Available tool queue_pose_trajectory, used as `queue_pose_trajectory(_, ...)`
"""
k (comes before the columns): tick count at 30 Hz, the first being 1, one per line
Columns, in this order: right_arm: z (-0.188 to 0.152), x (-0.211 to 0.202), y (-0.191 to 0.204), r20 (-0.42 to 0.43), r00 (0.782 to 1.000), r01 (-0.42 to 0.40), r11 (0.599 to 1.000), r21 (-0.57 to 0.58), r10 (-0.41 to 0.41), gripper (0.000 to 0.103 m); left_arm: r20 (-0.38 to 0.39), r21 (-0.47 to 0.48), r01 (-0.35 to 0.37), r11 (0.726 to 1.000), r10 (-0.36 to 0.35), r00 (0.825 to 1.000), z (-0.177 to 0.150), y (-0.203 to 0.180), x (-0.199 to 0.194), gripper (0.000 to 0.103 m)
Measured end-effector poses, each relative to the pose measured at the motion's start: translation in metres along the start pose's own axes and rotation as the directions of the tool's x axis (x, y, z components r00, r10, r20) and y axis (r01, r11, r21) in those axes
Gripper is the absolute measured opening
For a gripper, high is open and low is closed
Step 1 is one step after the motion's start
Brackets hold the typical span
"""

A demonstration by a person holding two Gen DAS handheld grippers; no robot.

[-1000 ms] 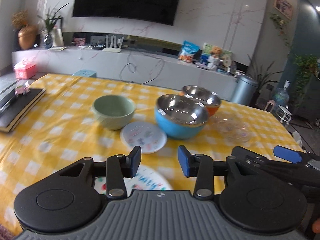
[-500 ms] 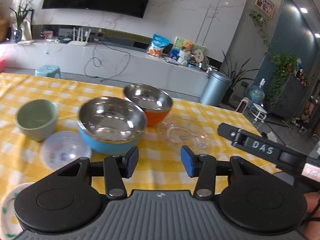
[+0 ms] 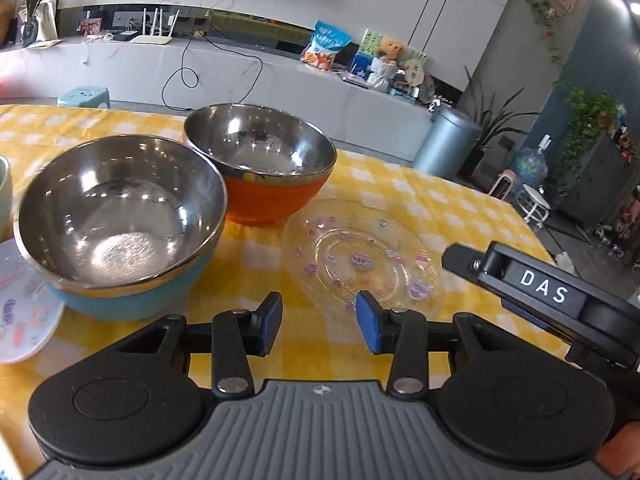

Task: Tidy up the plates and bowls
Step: 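Move the right gripper to the clear glass plate and grasp its rim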

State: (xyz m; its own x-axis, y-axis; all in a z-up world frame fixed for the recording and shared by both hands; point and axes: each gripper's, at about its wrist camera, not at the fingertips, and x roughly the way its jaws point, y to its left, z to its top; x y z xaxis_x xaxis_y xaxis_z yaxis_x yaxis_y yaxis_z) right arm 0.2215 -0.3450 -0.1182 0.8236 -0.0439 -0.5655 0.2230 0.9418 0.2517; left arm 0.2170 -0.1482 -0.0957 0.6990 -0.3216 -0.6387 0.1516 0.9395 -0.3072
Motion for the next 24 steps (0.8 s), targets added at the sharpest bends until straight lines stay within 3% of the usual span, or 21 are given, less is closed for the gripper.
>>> queue_pose_trajectory(8, -0.001, 0.033, -0.025, -0.067, 0.998, 0.025, 0.992, 0.125, -0.017, 0.056, -0.007, -0.051, -0.014, 0.999, 0.014, 1.000, 0.001, 0.006, 0.023, 0.047)
queue_pose_trajectory(10, -0.002, 0.036, -0.028, -0.067, 0.998, 0.020, 0.991, 0.136, -0.011, 0.054, -0.009, -0.059, -0.014, 0.998, 0.013, 1.000, 0.004, 0.008, 0.028, 0.042)
queue_pose_trajectory(12, -0.002, 0.038, -0.029, -0.072, 0.997, 0.011, 0.988, 0.151, 0.000, 0.047, -0.008, -0.062, -0.016, 0.998, 0.015, 1.000, 0.004, 0.009, 0.031, 0.035)
queue_pose_trajectory(15, -0.002, 0.042, -0.027, -0.075, 0.997, 0.001, 0.988, 0.154, 0.010, 0.046, -0.002, -0.066, -0.027, 0.997, 0.027, 1.000, 0.006, 0.012, 0.034, 0.028)
queue_pose_trajectory(19, -0.003, 0.047, -0.024, -0.089, 0.996, -0.011, 0.988, 0.152, 0.025, 0.041, 0.002, -0.065, -0.028, 0.998, 0.029, 1.000, 0.011, 0.010, 0.039, 0.024)
queue_pose_trajectory(22, -0.005, 0.050, -0.022, -0.100, 0.995, -0.016, 0.990, 0.143, 0.031, 0.029, 0.007, -0.057, -0.039, 0.998, 0.039, 0.999, 0.011, 0.009, 0.039, 0.020)
queue_pose_trajectory(24, -0.005, 0.051, -0.020, -0.113, 0.993, -0.017, 0.990, 0.138, 0.033, 0.011, 0.010, -0.059, -0.040, 0.997, 0.041, 0.999, 0.010, 0.009, 0.038, 0.019)
